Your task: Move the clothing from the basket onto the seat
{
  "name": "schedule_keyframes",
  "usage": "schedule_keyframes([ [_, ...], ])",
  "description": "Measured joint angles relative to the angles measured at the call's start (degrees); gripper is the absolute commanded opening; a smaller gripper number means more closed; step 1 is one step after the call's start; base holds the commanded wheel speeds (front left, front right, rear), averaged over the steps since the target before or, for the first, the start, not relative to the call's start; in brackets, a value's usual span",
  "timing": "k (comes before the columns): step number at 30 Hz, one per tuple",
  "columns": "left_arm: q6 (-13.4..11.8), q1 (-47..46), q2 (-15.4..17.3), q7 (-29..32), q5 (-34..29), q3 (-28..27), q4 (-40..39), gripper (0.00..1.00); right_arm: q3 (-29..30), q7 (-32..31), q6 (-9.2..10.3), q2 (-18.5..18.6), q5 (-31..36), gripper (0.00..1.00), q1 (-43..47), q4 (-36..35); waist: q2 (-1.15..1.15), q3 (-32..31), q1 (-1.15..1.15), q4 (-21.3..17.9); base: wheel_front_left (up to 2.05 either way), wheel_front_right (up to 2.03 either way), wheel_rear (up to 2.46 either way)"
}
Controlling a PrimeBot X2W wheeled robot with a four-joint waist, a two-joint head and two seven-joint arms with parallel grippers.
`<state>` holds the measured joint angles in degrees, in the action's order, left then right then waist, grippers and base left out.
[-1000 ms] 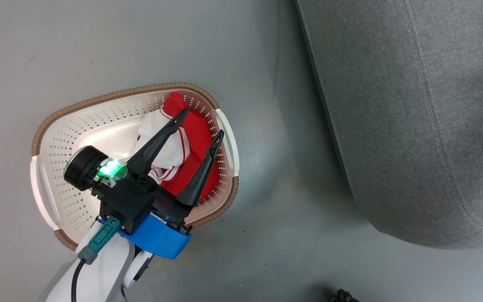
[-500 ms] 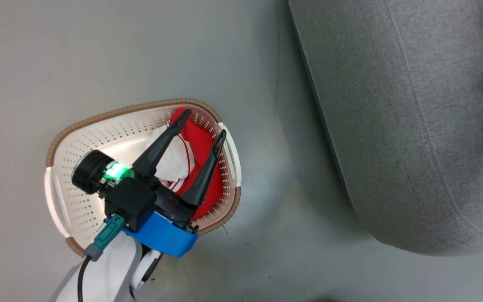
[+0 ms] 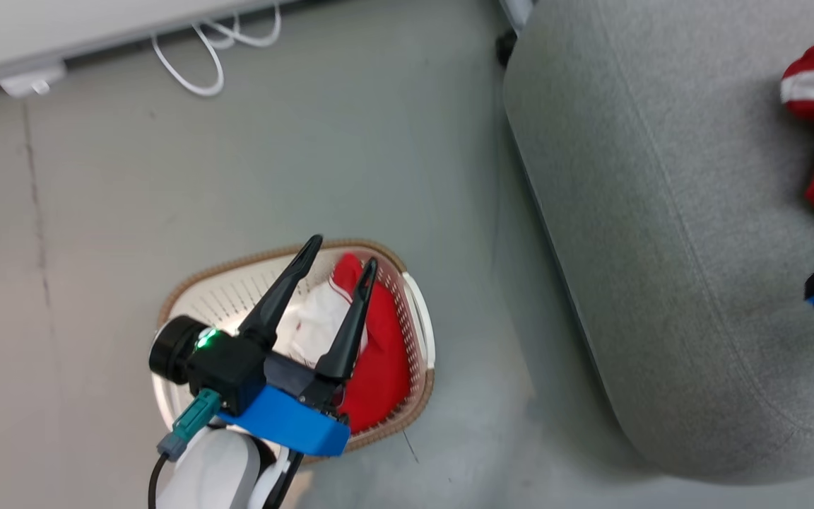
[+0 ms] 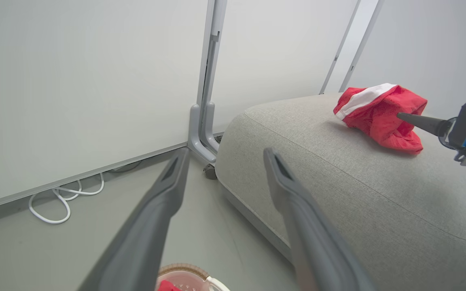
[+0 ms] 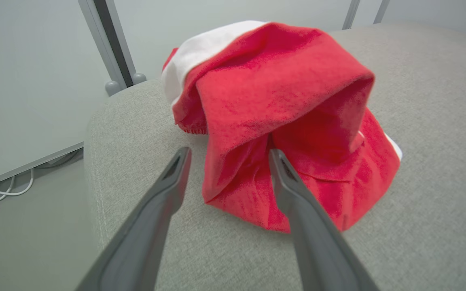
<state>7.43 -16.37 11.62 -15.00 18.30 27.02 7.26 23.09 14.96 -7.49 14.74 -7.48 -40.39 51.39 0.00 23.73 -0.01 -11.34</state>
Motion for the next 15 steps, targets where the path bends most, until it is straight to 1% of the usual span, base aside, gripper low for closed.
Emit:
schedule_keyframes([
  [4, 0.0, 2.9, -1.4, 0.0, 0.6, -2.2, 1.1, 1.0, -3.3, -1.0, 0.0, -0.7, -0.2, 1.0, 3.3, -1.6, 0.0, -4.6, -0.01, 0.9, 0.0, 0.0, 0.0],
  [8, 0.0, 6.1, -2.5, 0.0, 0.8, -4.5, 2.3, 1.0, -6.3, -1.9, 0.0, -1.1, -0.5, 1.0, 7.3, -4.7, 0.0, -9.0, -0.01, 1.7, 0.0, 0.0, 0.0],
  [11, 0.0, 8.4, -3.3, 0.0, 0.8, -6.8, 2.5, 1.0, -8.9, -2.7, 0.0, -2.6, -0.8, 1.0, 10.3, -8.3, 0.0, -12.0, -0.01, 2.4, 0.0, 0.0, 0.0],
  [15, 0.0, 11.0, -4.0, 0.0, 0.4, -9.3, 3.2, 1.0, -10.8, -3.6, 0.0, -4.3, 0.0, 1.0, 14.9, -13.8, 0.0, -15.3, -0.01, 3.3, 0.0, 0.0, 0.0],
])
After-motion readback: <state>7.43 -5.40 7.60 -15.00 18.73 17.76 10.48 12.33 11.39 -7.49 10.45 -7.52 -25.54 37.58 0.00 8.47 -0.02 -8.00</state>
